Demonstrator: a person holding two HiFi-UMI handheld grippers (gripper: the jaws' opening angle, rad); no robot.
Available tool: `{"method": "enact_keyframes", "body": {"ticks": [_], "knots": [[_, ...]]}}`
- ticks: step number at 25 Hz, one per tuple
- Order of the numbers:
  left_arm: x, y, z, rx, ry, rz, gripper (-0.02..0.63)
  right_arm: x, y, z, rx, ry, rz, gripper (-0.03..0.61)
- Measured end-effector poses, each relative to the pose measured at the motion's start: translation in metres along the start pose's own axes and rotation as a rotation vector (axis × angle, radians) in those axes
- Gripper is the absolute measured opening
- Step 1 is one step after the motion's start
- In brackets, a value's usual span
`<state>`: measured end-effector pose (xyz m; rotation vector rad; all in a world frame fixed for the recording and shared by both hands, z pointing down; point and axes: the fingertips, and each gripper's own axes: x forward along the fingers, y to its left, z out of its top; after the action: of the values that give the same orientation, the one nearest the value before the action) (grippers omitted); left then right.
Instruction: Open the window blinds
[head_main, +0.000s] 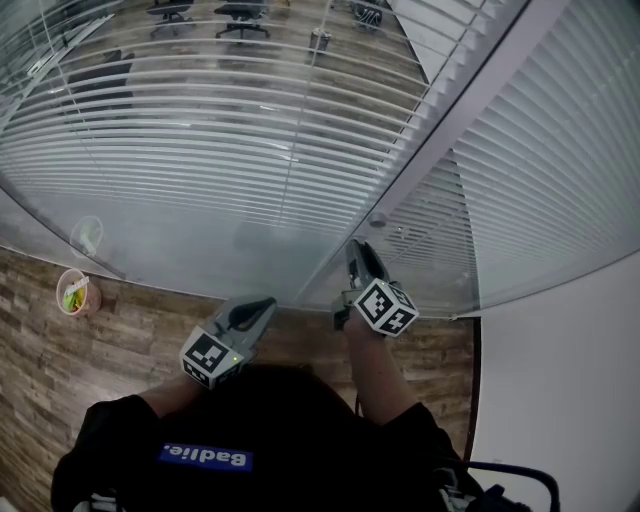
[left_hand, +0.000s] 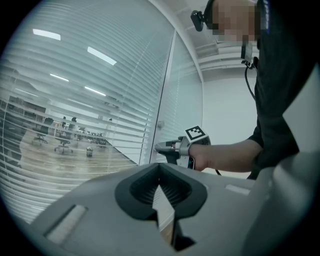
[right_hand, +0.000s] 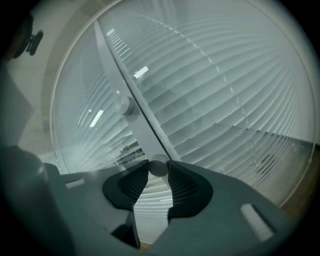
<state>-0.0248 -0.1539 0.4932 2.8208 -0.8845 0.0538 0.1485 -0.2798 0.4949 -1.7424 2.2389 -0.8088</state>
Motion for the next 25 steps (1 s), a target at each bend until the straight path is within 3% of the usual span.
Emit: {"method": "enact_keyframes", "body": {"ticks": [14,18,21,25], "knots": [[0.0014,-0.0041,-0.0025,-0.006,0.005,-0.011,0.0,0.0002,-0.0043,-0.0002,0.459,-0.053,0.151,0.126],[0.0015,-0.0053,-0.0026,-0.004,0.007,-0.012,-0.002,0.0004,-0.0045,0.0001,0.52,-0.061,0.176,0.126],[0.0017,-0.0053,-0.0032,-0.003,0.008,-0.011,0.0,0.0008,-0.0038,0.0002,0.445,-0.051,0.159,0.126],[0.0012,-0.006,-0.0027,0.003,0.01,-0.01,0.0,0.0017,-0.0033,-0.0006,0.089,0.005,0.046,0.127]]}}
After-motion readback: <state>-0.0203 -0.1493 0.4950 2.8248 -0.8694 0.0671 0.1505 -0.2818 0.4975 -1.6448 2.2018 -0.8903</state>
